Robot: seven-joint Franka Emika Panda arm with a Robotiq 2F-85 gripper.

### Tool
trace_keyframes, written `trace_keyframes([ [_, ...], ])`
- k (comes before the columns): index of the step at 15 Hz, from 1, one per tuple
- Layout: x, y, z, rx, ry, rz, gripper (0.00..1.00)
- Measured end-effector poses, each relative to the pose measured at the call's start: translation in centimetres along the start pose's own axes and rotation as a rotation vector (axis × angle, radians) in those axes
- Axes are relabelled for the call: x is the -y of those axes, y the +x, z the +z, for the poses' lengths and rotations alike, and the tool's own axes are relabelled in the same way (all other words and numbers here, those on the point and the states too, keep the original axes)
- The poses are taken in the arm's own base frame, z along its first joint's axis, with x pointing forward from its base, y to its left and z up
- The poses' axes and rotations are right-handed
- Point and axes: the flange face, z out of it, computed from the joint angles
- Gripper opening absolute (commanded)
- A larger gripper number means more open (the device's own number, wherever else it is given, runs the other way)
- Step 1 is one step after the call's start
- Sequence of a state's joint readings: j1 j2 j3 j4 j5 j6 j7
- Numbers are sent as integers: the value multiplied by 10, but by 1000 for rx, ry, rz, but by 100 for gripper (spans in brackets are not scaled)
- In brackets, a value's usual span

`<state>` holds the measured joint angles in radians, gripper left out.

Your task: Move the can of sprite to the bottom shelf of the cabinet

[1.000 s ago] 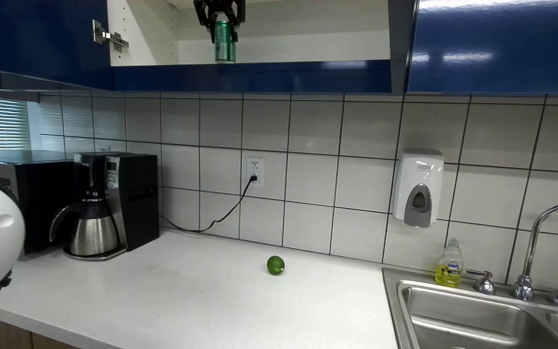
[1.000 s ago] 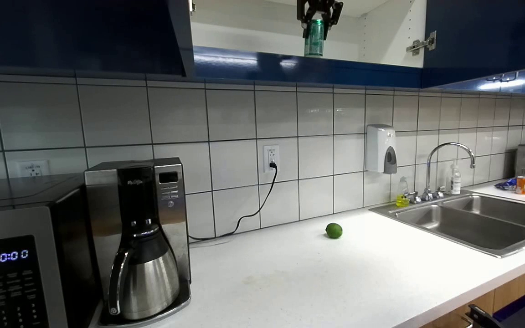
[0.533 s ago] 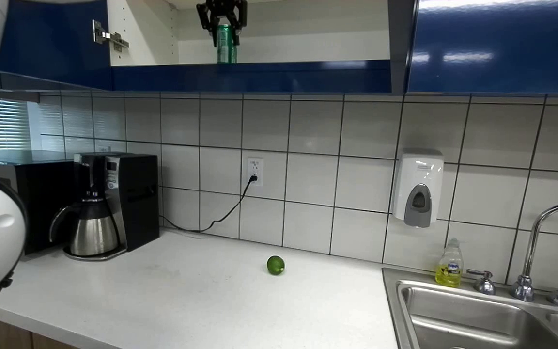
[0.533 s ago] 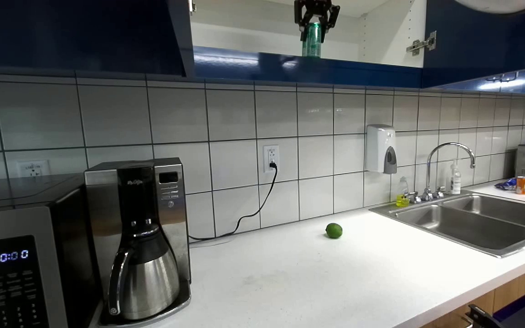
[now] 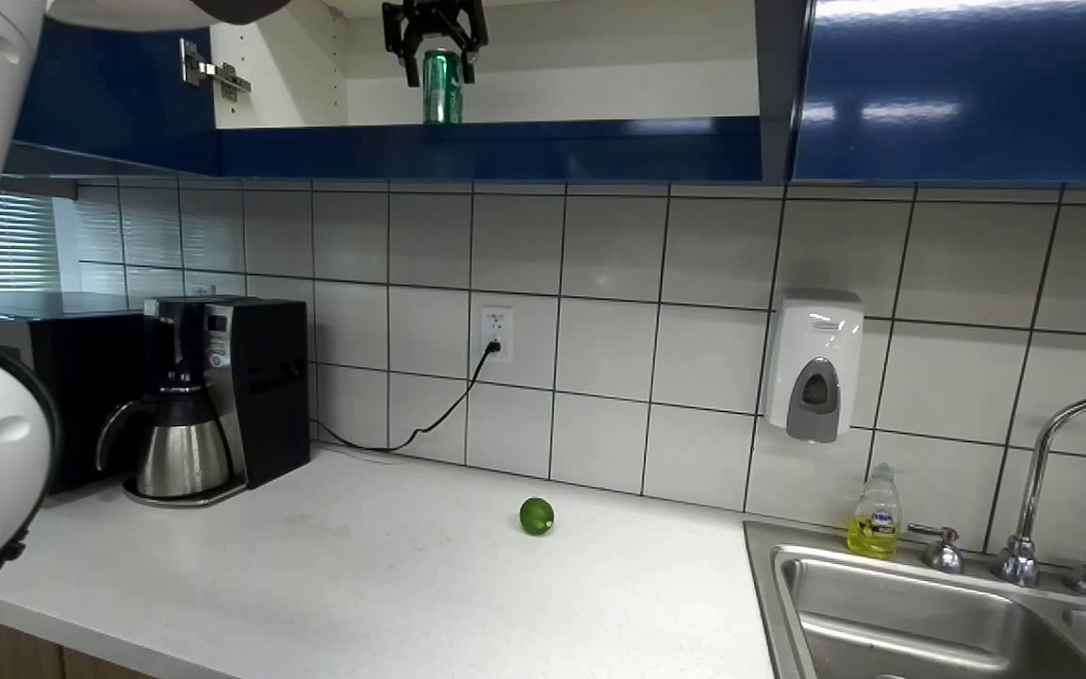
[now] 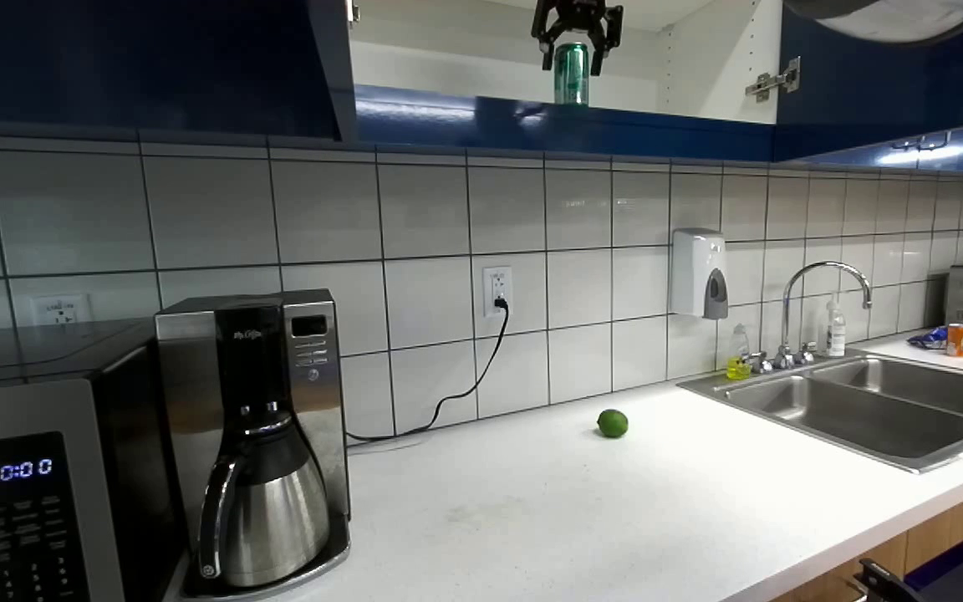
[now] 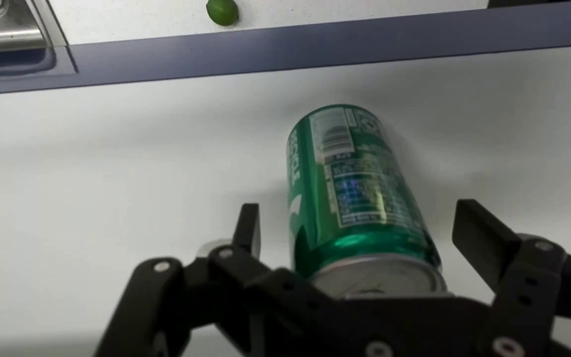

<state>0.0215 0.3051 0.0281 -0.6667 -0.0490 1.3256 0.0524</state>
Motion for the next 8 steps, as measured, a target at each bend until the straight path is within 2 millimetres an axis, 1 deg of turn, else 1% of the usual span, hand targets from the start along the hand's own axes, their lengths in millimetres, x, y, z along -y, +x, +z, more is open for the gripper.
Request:
trace_keyframes([
  [8, -2, -2, -5, -2, -3, 8, 100],
])
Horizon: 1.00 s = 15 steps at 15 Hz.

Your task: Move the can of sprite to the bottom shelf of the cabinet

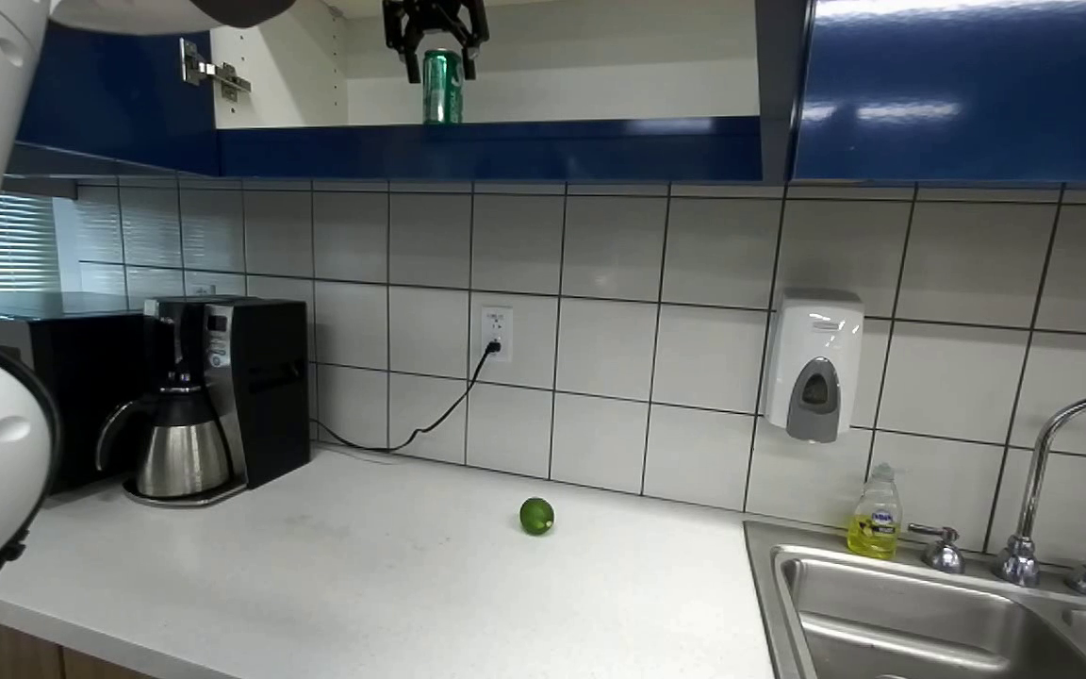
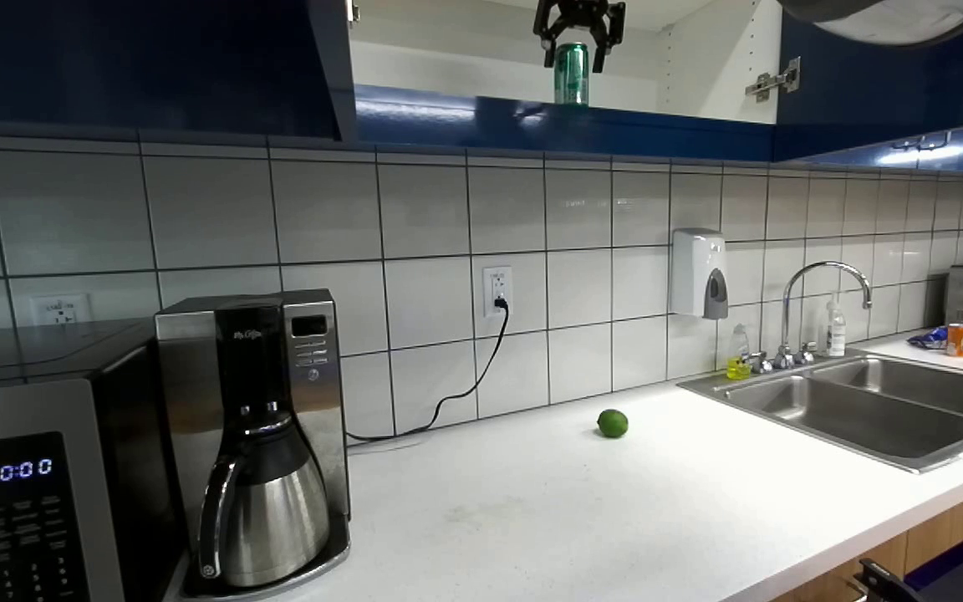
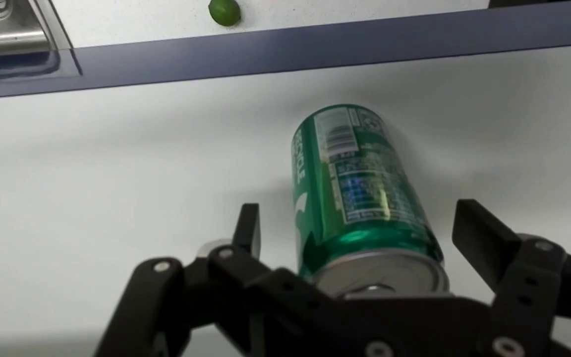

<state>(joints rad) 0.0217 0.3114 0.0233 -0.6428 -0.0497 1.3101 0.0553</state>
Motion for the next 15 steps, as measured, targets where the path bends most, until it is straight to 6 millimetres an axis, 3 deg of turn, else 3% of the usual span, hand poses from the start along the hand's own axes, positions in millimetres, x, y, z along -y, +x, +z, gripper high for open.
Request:
trace_keyframes([
  [7, -5, -5, -9, -5, 6, -14, 100],
  [12, -16, -13, -23, -16, 12, -38, 100],
  [15, -24, -17, -22, 3, 19, -61, 100],
])
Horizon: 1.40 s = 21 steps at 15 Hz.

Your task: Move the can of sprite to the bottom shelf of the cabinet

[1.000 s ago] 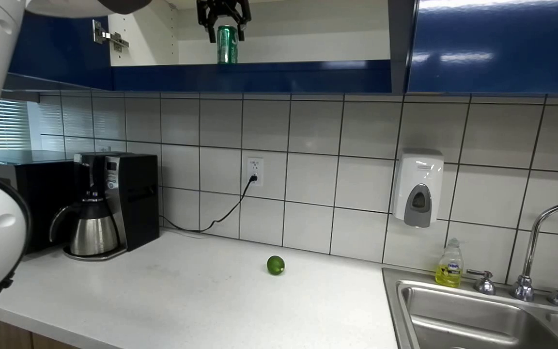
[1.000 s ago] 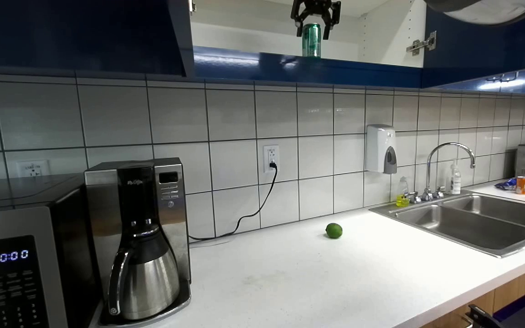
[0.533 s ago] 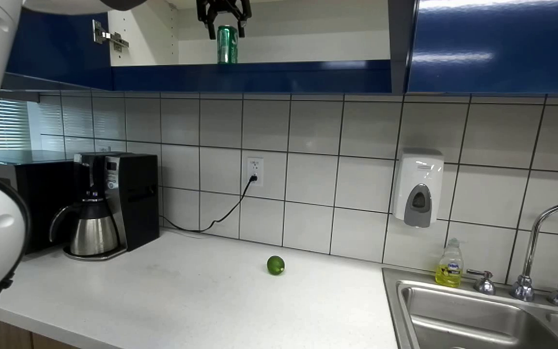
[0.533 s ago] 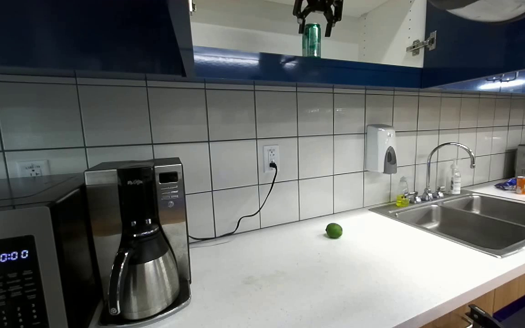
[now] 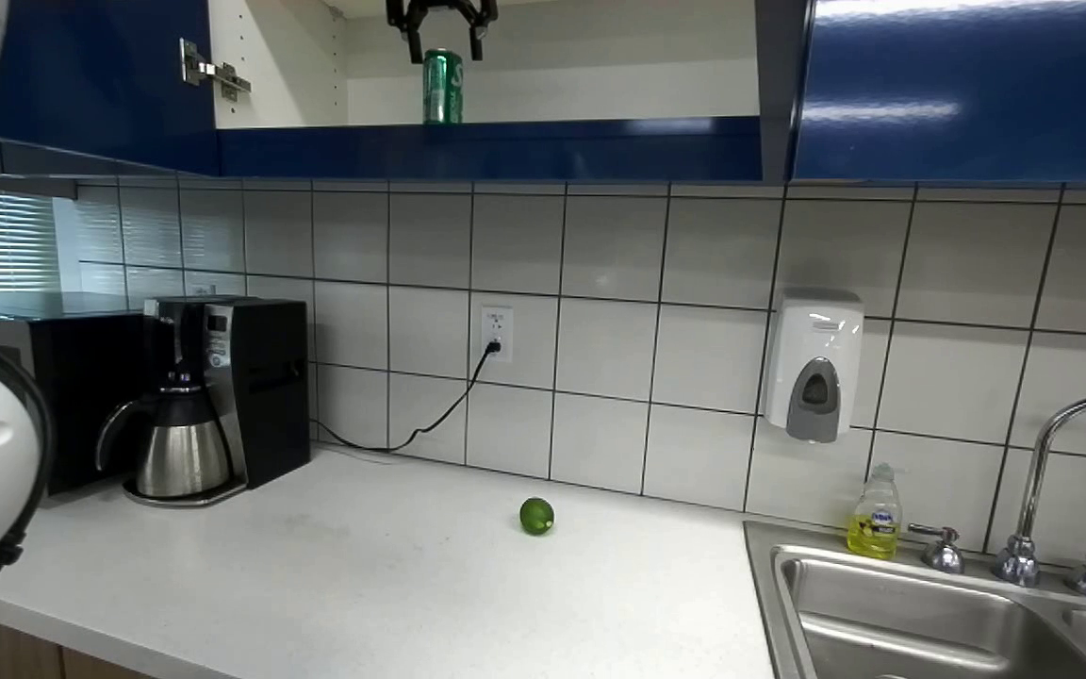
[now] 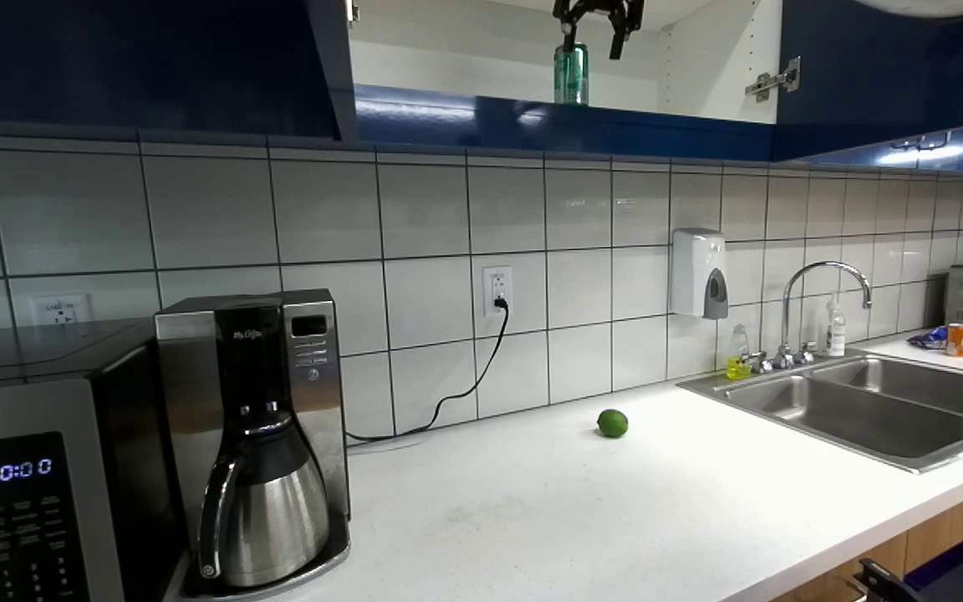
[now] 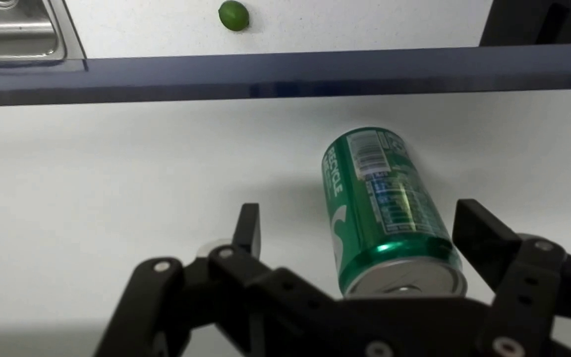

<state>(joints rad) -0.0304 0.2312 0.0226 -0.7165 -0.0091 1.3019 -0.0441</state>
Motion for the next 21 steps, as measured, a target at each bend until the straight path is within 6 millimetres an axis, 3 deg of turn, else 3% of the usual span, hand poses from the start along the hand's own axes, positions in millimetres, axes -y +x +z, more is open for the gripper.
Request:
trace_keyframes([
  [7, -12, -13, 23, 73, 4, -92, 100],
  [11, -15, -33, 29, 81, 7, -161, 100],
  [17, -24, -88, 27, 85, 47, -239, 100],
  [21, -32, -131, 43, 109, 68, -254, 100],
])
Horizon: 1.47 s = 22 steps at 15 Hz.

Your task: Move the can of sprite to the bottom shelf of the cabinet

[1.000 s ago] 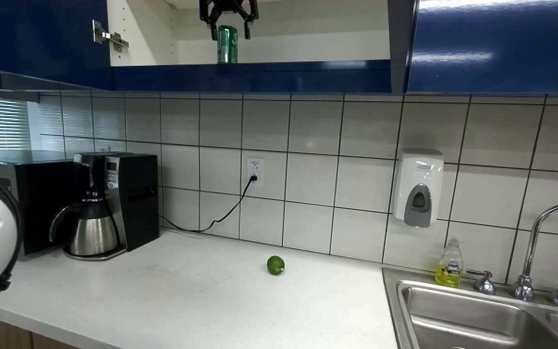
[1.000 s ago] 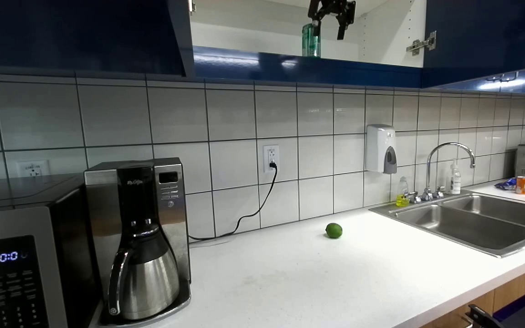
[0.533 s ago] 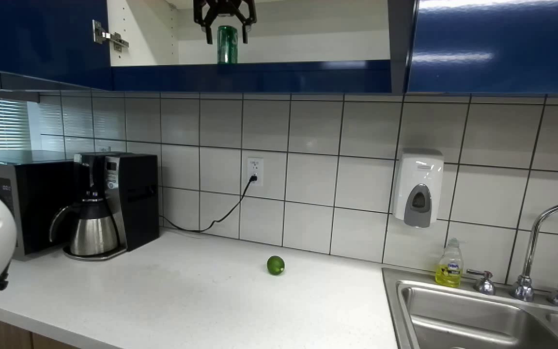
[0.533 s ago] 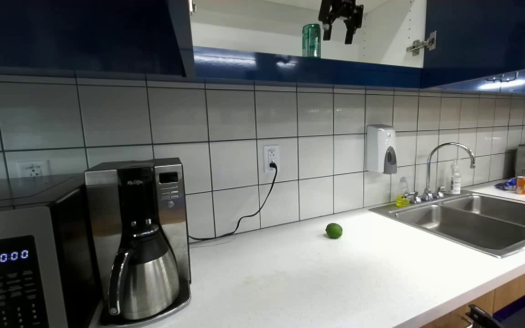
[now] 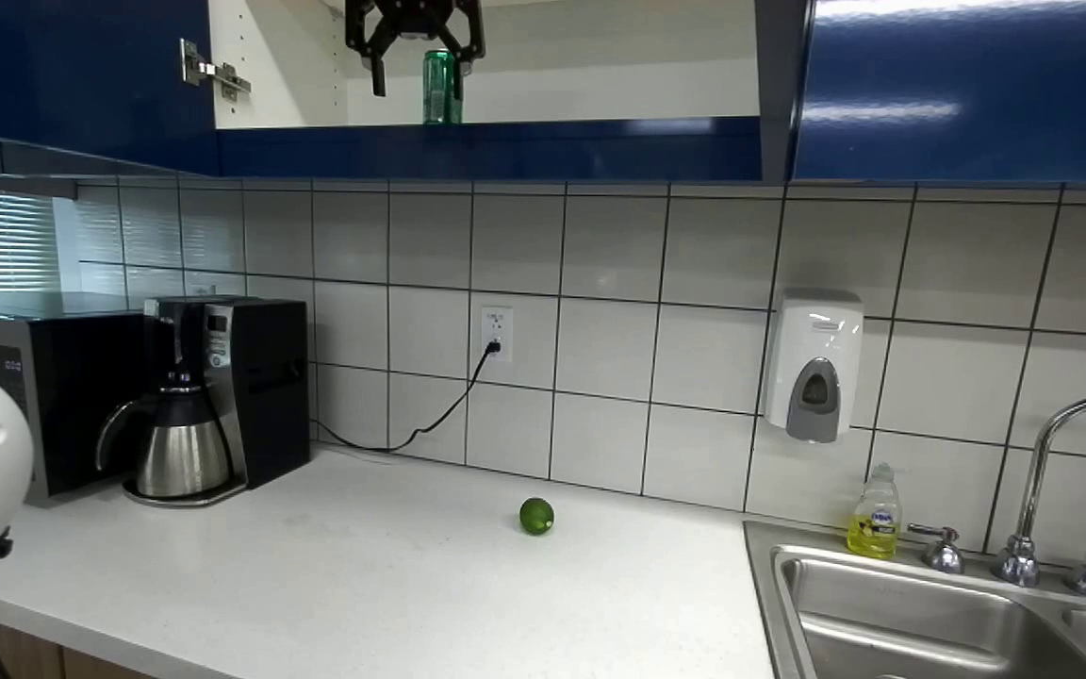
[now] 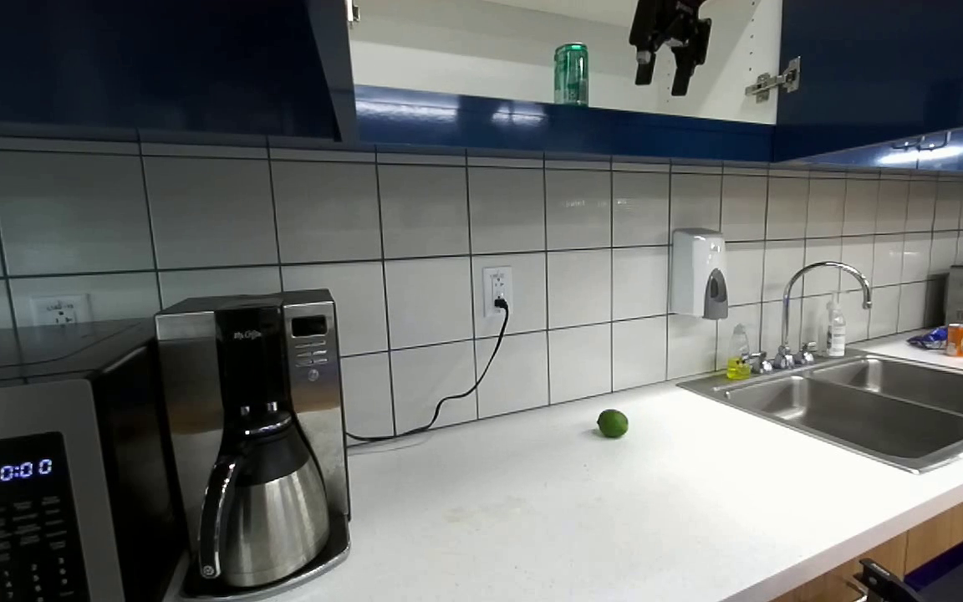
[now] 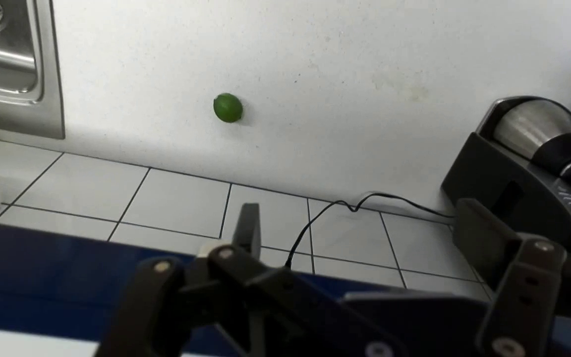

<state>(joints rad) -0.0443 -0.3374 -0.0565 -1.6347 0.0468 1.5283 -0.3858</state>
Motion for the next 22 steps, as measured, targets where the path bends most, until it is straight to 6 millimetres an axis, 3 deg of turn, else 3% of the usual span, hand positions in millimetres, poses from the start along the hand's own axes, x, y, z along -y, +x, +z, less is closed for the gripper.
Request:
trace_keyframes([
  [6, 12, -43, 68, 59, 39, -15, 100],
  [14, 27, -68, 159, 138, 66, -34, 100],
  [16, 28, -71, 170, 152, 67, -35, 100],
  [22, 29, -73, 167, 144, 64, -35, 100],
])
